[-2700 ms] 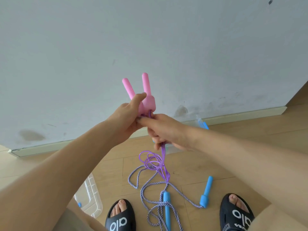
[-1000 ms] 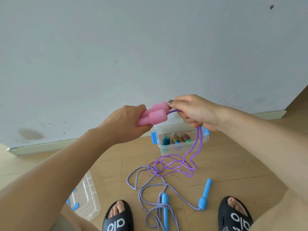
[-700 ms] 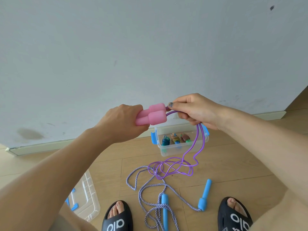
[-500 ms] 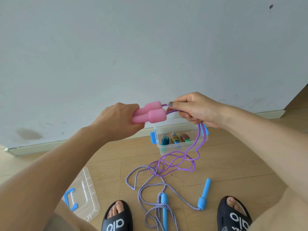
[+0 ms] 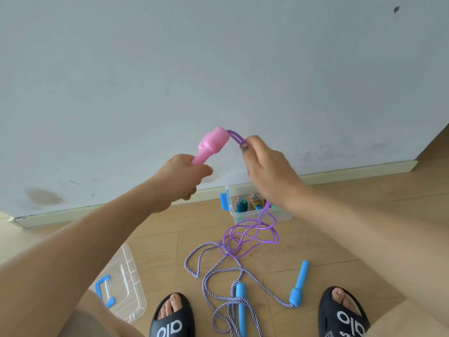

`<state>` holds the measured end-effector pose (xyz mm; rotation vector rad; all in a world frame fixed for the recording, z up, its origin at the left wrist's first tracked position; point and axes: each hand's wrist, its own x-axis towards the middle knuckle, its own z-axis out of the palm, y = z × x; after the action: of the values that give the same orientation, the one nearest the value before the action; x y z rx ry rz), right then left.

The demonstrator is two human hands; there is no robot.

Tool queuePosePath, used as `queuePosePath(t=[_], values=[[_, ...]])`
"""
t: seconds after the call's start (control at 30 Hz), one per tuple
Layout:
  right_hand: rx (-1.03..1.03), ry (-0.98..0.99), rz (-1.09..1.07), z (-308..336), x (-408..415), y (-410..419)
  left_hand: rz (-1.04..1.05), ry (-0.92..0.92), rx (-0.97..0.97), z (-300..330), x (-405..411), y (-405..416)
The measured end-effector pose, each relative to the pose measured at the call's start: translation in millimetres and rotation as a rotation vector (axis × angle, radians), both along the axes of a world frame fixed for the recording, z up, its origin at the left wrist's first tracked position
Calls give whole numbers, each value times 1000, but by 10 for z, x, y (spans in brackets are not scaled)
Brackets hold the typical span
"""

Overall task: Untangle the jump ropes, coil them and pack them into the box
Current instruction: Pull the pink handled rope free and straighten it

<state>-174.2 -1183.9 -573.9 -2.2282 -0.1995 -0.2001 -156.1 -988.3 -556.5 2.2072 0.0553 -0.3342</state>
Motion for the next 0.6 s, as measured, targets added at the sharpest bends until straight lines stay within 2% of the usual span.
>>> queuePosePath(t=[0.1, 0.17, 0.2, 0.23, 0.3, 0.33, 0.4, 0.5, 0.6], values=[[-230, 41, 36, -124, -78, 137, 126, 102, -148, -26, 20, -10], [-558, 27, 55, -160, -114, 171, 168, 124, -161, -63, 39, -3], [-707, -12, 89, -142, -144, 188, 169, 109, -102, -89, 45, -9], [-807, -51, 135, -95, -188, 215, 145, 59, 38, -116, 55, -11], [-944, -101, 263, -10, -272, 277, 37, -131, 463, -171, 55, -3], [-979, -100, 328, 26, -309, 303, -16, -225, 634, -180, 39, -7], [-1012, -116, 410, 81, -357, 328, -111, -309, 825, -178, 4, 0], [-986, -138, 470, 168, -341, 299, -272, -337, 1014, -169, -84, -49], [-839, 20, 462, 290, -278, 222, -365, -392, 1113, -115, -191, -127]])
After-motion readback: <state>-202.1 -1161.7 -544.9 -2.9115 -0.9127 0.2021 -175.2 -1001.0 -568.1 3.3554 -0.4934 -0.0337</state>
